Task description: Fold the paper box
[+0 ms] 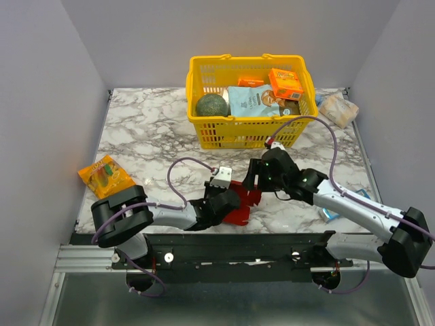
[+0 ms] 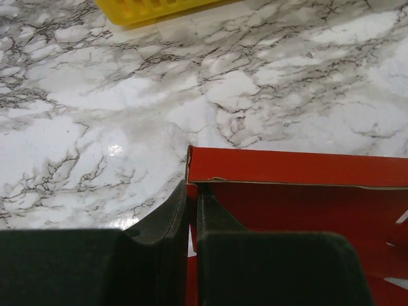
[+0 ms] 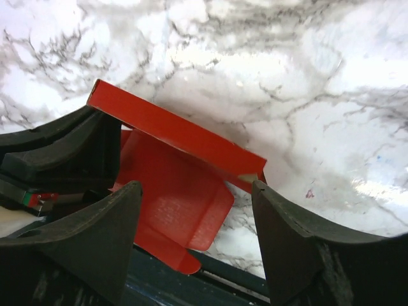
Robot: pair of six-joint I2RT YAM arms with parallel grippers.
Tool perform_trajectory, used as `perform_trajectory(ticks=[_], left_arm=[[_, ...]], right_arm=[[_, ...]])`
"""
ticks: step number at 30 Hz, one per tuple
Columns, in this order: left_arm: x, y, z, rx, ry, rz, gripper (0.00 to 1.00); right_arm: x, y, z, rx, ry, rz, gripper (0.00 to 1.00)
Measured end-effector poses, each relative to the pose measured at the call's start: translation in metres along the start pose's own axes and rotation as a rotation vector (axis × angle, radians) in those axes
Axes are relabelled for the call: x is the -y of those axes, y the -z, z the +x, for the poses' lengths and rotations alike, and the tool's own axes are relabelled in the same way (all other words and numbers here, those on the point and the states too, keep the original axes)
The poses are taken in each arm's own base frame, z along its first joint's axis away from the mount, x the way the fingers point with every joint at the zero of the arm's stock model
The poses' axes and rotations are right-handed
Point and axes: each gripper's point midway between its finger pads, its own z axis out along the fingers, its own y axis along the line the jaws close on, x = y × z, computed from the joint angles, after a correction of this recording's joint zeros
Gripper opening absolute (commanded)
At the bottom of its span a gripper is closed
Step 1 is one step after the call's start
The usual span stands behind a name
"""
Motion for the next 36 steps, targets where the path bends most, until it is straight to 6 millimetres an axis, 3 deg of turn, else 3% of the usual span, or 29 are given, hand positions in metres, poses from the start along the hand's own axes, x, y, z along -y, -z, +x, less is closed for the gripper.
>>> perform_trajectory(ticks=[3, 5, 11, 22, 28, 36], left_arm=[[-0.006, -0.005, -0.002, 0.003, 0.035, -0.029, 0.0], [-0.01, -0.007, -0.003, 0.004, 0.055, -0.043, 0.0], [-0.014, -0.007, 0.002, -0.002, 0.085, -0.053, 0.0], [-0.027, 0.0, 0.008, 0.022, 0.107, -0.033, 0.0], [-0.031, 0.007, 0.007, 0.061, 0.135, 0.027, 0.0], [-0.028, 0.009, 0.003, 0.098, 0.122, 0.092, 0.0]], right_arm=[[0.004, 0.001, -0.009, 0.037, 0.017, 0.024, 0.77], [0.011, -0.001, -0.006, 0.041, 0.024, 0.038, 0.7], [0.041, -0.01, 0.026, 0.01, 0.053, 0.043, 0.53], [0.048, -0.039, 0.022, 0.017, 0.062, 0.049, 0.25], [0.061, -0.058, 0.019, -0.003, 0.039, 0.067, 0.25], [0.057, -0.074, 0.018, -0.018, 0.058, 0.014, 0.25]])
